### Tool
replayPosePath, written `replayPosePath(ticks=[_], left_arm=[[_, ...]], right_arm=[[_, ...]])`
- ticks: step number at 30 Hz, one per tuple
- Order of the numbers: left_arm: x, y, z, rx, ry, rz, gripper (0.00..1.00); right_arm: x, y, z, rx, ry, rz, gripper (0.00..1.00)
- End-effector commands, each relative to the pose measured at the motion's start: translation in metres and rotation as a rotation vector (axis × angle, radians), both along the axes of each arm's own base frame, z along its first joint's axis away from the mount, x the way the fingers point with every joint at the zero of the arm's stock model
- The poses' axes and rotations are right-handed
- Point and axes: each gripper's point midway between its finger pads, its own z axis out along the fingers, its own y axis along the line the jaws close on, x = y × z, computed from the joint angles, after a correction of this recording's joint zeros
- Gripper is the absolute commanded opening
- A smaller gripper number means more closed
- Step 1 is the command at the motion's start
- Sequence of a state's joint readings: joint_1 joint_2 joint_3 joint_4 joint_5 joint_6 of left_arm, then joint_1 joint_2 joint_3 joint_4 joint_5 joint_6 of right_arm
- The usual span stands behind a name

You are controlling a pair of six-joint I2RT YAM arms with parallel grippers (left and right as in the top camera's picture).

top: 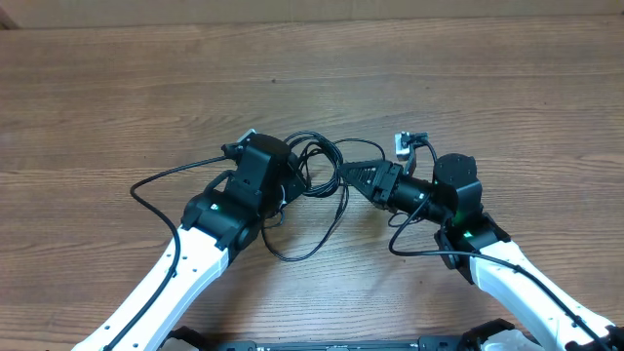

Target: Untangle cables

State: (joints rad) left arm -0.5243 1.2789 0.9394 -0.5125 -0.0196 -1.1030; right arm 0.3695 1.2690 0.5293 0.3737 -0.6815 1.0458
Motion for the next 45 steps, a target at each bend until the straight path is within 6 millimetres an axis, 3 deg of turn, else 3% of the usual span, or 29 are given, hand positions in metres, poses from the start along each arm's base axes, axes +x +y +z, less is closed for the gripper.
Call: replayPosePath(ticks=[1, 7, 12, 14, 31, 40, 45], left_arm=[[0.004, -0.001, 0.005, -0.013, -0.017, 0.028, 0.04], [0.005, -0.001, 0.005, -0.015, -0.019, 0.028, 0.04], [0.005, -0.002, 0.005, -0.016, -0.02, 0.027, 0.04], [0.005, -0.002, 0.005, -0.016, -0.019, 0.027, 0.04], [0.003, -0.008, 0.006, -0.042, -0.011, 0.002, 0.04], [-0.002, -0.018, 0.008, -0.049, -0.017, -0.029, 0.04], [0.0, -0.021, 0.011, -0.051, -0.037, -0.032, 0.04]], right_arm=[[-0.004, 0.009, 0.005, -0.013, -0.045, 0.022, 0.41], [-0.005, 0.013, 0.003, -0.025, -0.047, 0.016, 0.38], [-0.006, 0.013, 0.001, -0.028, -0.041, 0.016, 0.2], [-0.005, 0.012, -0.002, -0.037, -0.028, 0.009, 0.18], [-0.001, 0.01, -0.006, -0.052, -0.022, -0.021, 0.11], [0.001, 0.008, -0.006, -0.058, -0.024, -0.039, 0.12], [0.001, 0.008, -0.007, -0.06, -0.021, -0.039, 0.04]])
